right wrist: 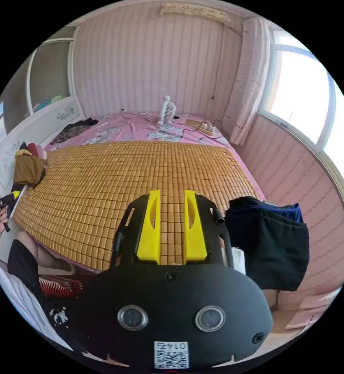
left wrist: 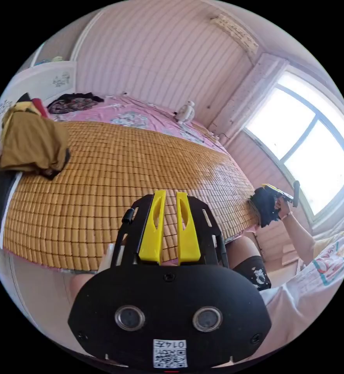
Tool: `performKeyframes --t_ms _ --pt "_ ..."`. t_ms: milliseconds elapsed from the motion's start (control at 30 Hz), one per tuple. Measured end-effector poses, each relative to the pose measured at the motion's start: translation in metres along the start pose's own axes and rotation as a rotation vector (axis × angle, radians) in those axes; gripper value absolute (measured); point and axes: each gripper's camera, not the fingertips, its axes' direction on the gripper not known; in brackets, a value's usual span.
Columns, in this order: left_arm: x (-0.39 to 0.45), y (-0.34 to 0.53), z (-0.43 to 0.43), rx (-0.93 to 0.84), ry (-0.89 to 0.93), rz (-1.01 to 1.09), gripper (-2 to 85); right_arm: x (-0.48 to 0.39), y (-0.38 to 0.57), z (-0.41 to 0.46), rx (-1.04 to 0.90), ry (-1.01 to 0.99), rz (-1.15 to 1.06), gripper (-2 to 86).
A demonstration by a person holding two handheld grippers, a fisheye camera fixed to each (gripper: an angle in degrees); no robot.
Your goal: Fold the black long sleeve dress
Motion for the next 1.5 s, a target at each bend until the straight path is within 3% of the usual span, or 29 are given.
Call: performKeyframes --t_ms 133,300,600,900,1067,1233,1400,1500 --pt "-0.104 0.050 -0.088 0.141 -0.132 -0.259 5.9 -0.128 -0.035 0.049 -0.146 -0.210 -0.286 9.0" --pt "-0.186 0.101 -0.152 0.228 -0.288 -0.424 6.4 -0.346 -0.089 0.102 -0.310 -0.464 -0.666 8.7" --pt "-0.302 0.114 -0.215 0.375 -0.450 -0.550 6.6 -0.669 -0.176 0.148 -0.360 -0.817 -0.853 9.5" --pt "-0.397 0.046 -0.222 0.394 -0.511 -0.590 8.0 -0.899 -0.216 0.188 -0.350 -0.789 -0.936 9.5" --pt "-0.433 0.024 -0.218 0.271 -0.543 -0.660 7.0 -0.964 -0.234 0.210 -0.280 -0.665 -0.857 12.8" --pt "-0.436 0.019 -0.237 0.237 -0.538 -0.650 -0.1 -0.995 -0.252 0.221 -0.340 -0.539 -0.935 3.5" --pt "-0.389 0.019 -0.279 0.393 -0.664 -0.547 -0.9 -0.973 -0.262 0.151 -0.115 -0.641 -1.095 -0.2" --pt "-0.342 0.015 -0.308 0.506 -0.608 -0.443 -1.0 -0.942 -0.283 0.100 -0.040 -0.770 -1.065 -0.5"
